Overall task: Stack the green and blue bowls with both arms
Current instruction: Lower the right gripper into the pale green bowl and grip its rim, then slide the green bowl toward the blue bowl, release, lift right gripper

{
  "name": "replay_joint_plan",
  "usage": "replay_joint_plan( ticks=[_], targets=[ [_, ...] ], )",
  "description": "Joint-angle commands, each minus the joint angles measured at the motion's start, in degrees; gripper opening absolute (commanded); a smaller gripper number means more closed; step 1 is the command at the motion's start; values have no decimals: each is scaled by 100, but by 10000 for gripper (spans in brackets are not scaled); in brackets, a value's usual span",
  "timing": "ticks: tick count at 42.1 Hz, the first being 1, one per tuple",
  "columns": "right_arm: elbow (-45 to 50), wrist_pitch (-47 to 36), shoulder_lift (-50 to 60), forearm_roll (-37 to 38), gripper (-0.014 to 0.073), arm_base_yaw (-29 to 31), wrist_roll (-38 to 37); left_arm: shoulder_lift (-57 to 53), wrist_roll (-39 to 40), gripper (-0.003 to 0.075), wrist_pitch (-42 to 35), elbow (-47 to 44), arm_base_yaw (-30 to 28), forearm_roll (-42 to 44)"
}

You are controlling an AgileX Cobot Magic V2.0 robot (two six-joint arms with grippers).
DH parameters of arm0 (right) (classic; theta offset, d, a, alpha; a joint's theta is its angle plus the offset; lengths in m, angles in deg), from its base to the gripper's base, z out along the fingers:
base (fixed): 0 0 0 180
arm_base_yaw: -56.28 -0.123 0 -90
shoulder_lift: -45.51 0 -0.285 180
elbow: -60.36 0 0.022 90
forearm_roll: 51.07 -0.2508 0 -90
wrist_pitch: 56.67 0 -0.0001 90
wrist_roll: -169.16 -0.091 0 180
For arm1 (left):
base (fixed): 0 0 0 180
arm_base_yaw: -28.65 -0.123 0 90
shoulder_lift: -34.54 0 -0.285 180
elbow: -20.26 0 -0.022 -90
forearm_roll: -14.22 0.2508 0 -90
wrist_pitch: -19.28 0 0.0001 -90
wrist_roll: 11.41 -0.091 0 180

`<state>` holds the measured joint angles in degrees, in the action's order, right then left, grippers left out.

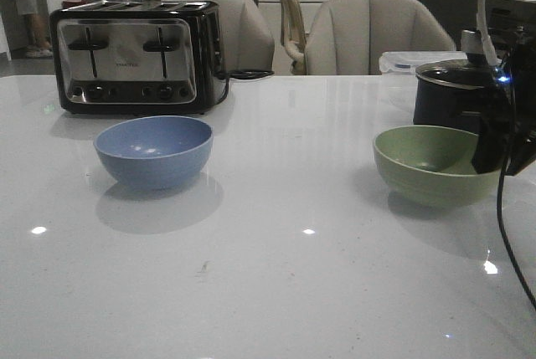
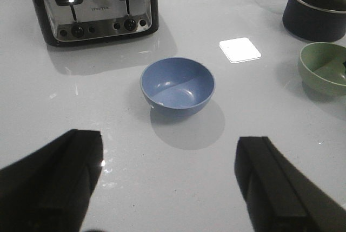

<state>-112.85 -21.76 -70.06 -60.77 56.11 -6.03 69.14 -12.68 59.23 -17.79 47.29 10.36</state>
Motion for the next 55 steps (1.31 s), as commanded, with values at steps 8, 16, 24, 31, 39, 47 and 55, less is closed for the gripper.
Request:
replay_joint_plan(
  ticks=[8, 16, 24, 31, 39, 47, 55],
  targets=[
    [-328, 12, 341, -70, 67, -6, 12, 61, -13, 564, -427, 161, 48, -55],
    [-938, 639, 477, -77, 34, -328, 24, 61, -13, 564, -427, 161, 48, -55],
    [-1256, 820, 475, -116, 34, -1107, 24, 61, -13, 564, -427, 161, 48, -55],
    [-1256, 616, 272, -123, 34, -1709, 19, 61, -13, 564, -427, 161, 48, -55],
    [-1256, 389, -54, -143, 42, -2038, 19, 61, -13, 564, -427, 161, 48, -55],
    [-1256, 351, -165, -200, 338, -2057, 19, 61, -13, 564, -427, 161, 48, -55],
    [-1256, 293, -113, -200, 505, -2057, 19, 61, -13, 564, -427, 161, 48, -55]
  ],
)
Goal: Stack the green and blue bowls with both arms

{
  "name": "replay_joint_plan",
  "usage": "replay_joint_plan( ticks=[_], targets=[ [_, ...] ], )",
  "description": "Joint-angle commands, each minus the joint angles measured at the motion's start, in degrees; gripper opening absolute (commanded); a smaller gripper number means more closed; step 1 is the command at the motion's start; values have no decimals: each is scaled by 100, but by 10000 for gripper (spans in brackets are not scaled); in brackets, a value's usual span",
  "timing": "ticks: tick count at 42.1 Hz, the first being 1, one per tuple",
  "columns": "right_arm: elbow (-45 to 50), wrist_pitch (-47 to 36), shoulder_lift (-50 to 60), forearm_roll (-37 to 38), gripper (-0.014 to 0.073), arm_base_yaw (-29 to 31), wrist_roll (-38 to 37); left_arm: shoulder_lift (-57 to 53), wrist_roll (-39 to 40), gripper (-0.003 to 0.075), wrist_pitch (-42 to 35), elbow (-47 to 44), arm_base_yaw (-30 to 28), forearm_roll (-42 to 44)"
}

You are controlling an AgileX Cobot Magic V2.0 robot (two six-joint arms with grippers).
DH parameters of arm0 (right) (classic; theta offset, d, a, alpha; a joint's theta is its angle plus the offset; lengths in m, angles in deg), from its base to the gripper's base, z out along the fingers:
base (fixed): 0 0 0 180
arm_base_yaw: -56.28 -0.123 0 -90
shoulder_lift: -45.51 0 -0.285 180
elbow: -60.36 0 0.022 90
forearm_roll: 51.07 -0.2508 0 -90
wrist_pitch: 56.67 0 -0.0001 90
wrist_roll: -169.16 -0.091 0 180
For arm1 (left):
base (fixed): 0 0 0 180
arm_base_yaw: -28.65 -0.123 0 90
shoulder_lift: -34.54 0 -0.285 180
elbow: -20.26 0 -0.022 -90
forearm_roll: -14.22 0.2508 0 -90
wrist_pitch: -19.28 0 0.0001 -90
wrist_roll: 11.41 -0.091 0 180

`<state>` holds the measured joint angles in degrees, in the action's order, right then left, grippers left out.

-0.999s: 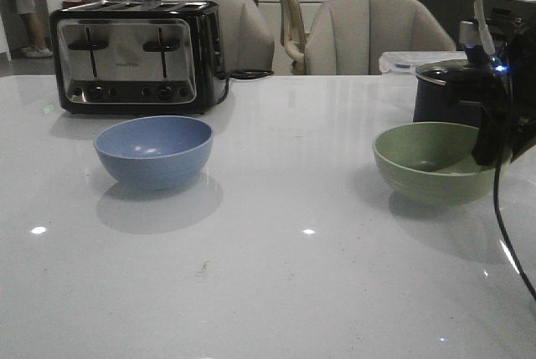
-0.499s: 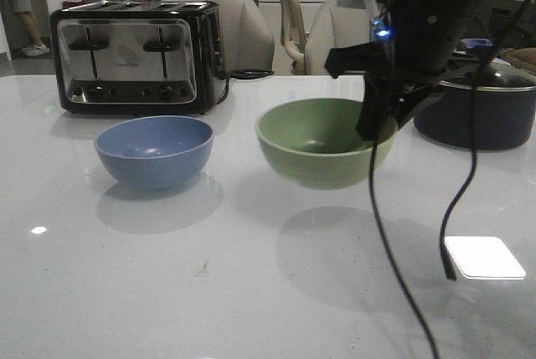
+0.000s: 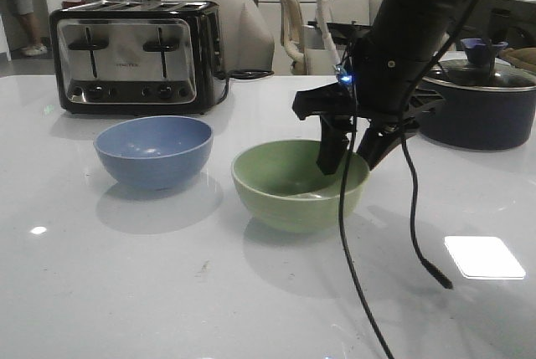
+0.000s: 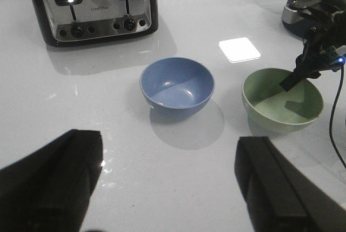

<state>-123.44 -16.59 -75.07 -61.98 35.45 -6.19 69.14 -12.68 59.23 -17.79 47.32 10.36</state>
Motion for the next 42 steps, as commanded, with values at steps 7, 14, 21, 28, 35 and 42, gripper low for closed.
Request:
replay_joint_plan(
  ticks=[7, 14, 21, 28, 35, 42],
  targets=[
    [-192, -183, 934, -74, 504, 9, 34, 61, -13, 564, -427, 161, 46, -55],
    [51, -140, 1835, -66, 504, -25, 213, 61, -13, 564, -427, 161, 46, -55],
    [812, -135, 3128, 97, 504, -88, 482, 61, -13, 564, -427, 161, 46, -55],
    [1773, -78, 4413, 421, 504, -88, 482, 61, -13, 564, -427, 161, 46, -55],
    [2717, -105, 5508, 482, 504, -88, 469, 61, -13, 564, -427, 161, 46, -55],
    [3441, -71, 6269, 482, 504, -88, 469, 61, -13, 564, -427, 161, 46, -55]
  ],
)
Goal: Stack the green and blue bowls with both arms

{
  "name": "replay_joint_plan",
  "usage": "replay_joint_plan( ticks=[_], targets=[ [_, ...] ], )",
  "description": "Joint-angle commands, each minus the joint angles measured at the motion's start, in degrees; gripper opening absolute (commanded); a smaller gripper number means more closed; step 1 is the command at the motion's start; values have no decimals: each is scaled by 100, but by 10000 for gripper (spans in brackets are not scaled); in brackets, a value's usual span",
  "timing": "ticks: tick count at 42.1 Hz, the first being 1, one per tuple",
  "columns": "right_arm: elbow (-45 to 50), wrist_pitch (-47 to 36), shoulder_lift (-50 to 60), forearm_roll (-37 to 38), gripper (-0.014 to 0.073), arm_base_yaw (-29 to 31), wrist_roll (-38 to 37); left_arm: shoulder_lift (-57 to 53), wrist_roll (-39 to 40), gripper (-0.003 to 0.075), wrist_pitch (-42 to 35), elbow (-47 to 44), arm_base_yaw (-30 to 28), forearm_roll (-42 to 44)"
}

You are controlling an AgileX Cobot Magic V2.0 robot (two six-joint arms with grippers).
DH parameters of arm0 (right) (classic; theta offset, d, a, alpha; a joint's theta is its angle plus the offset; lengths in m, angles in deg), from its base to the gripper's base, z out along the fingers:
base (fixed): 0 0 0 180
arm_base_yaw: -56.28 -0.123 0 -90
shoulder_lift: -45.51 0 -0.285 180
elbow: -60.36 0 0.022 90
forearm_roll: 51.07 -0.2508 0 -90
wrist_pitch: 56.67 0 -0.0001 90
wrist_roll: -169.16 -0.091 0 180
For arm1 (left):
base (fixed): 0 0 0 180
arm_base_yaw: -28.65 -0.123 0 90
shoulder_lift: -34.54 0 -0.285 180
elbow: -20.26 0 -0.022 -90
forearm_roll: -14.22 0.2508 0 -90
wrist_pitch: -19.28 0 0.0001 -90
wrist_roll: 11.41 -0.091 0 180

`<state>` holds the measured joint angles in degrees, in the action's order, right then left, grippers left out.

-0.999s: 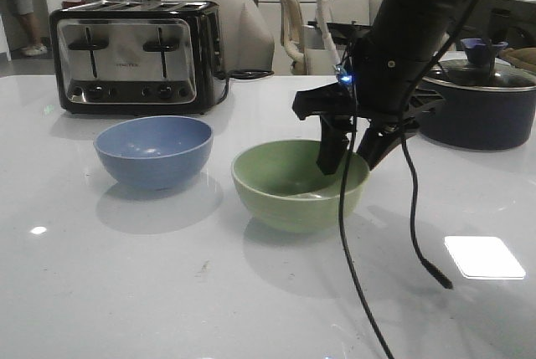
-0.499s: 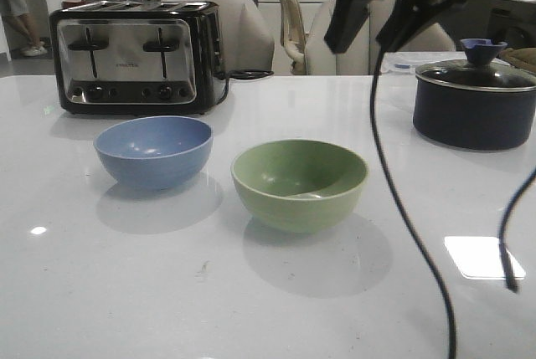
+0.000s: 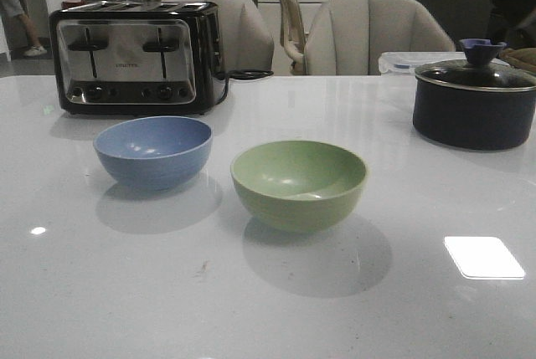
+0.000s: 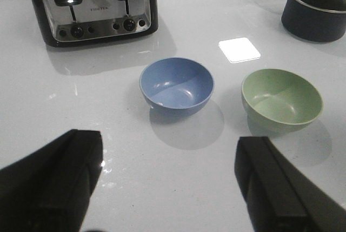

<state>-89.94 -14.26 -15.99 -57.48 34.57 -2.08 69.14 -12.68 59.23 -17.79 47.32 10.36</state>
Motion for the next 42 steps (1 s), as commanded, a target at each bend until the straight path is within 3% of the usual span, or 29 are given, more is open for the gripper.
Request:
replay_joint_plan(
  ticks=[1, 15, 42],
  targets=[
    [183, -295, 434, 32, 504, 1, 58, 61, -13, 564, -427, 161, 46, -55],
    [491, -159, 843, 32, 504, 1, 58, 723, -205, 564, -509, 369, 46, -14],
    [491, -153, 837, 32, 504, 1, 58, 5681, -205, 564, -376, 2816, 46, 157]
  ],
)
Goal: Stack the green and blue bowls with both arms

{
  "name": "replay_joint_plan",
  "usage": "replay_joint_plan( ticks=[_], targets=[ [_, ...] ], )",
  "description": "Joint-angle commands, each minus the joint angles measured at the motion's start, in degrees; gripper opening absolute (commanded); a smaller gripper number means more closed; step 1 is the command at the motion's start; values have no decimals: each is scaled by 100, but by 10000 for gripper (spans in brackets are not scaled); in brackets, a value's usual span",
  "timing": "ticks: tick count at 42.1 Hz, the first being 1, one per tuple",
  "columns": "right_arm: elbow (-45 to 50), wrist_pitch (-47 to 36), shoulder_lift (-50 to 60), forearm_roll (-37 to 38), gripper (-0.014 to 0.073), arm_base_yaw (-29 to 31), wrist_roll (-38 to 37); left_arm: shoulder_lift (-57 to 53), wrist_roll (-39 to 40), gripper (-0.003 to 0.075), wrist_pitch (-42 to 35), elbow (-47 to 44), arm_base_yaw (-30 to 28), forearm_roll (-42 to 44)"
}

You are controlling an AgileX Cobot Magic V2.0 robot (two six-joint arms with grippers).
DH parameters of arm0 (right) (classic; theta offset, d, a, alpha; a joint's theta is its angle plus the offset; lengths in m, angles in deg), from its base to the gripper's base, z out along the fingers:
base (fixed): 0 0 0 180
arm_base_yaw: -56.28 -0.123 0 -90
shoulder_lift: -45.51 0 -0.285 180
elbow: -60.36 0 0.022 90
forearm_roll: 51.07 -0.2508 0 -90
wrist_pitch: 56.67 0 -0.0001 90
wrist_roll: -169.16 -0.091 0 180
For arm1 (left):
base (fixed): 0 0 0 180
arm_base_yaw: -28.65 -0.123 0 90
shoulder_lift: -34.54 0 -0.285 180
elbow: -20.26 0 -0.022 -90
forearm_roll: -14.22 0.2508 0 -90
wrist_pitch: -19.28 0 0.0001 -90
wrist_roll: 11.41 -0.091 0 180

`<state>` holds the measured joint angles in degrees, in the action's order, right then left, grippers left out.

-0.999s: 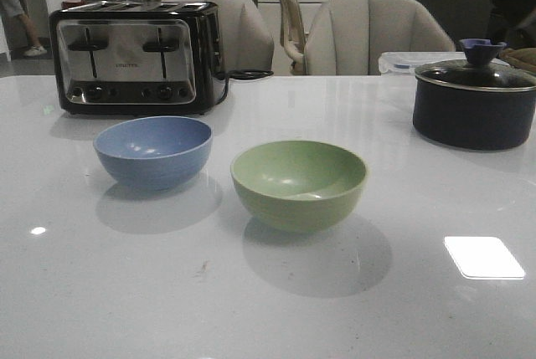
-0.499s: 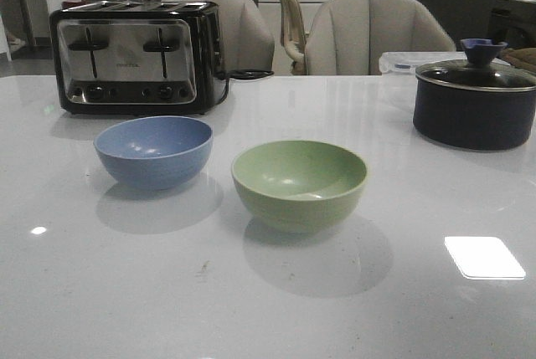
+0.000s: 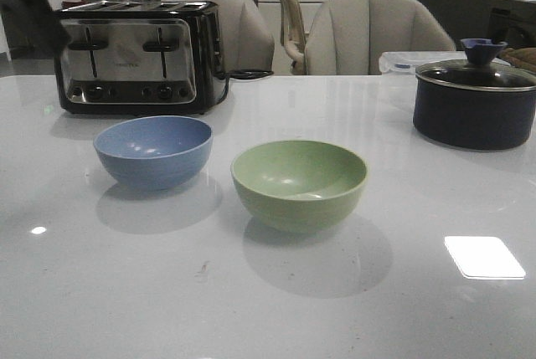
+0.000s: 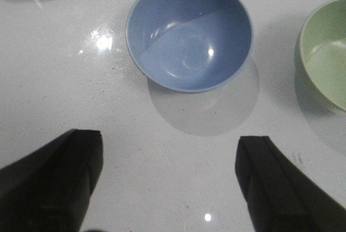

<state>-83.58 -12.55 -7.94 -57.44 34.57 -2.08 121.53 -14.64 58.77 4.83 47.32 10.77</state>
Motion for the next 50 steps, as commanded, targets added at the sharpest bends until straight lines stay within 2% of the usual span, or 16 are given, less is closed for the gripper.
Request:
replay_joint_plan(
  ticks=[1, 13, 26, 29, 34, 40, 49, 50],
  targets=[
    [-145, -324, 33, 28, 504, 1, 58, 666, -9, 564, -318, 698, 46, 179],
    [-145, -324, 33, 28, 504, 1, 58, 2552, 11, 564, 219, 2200, -243, 346],
    [-145, -324, 33, 28, 504, 1, 58, 3480, 14, 550, -92, 2977, -352, 314],
    [-145, -324, 33, 28, 504, 1, 58, 3553, 14, 504, -246, 2988, -352, 314],
    [-145, -331, 33, 28, 504, 1, 58, 3596, 14, 385, -284, 2988, -352, 269],
    [-145, -324, 33, 28, 504, 1, 58, 3605, 14, 249, -90, 2988, -352, 214],
    [-145, -324, 33, 28, 504, 1, 58, 3609, 14, 95, 172, 2988, -352, 214],
    [-145, -324, 33, 28, 504, 1, 58, 3609, 14, 102, 209, 2988, -352, 214]
  ],
)
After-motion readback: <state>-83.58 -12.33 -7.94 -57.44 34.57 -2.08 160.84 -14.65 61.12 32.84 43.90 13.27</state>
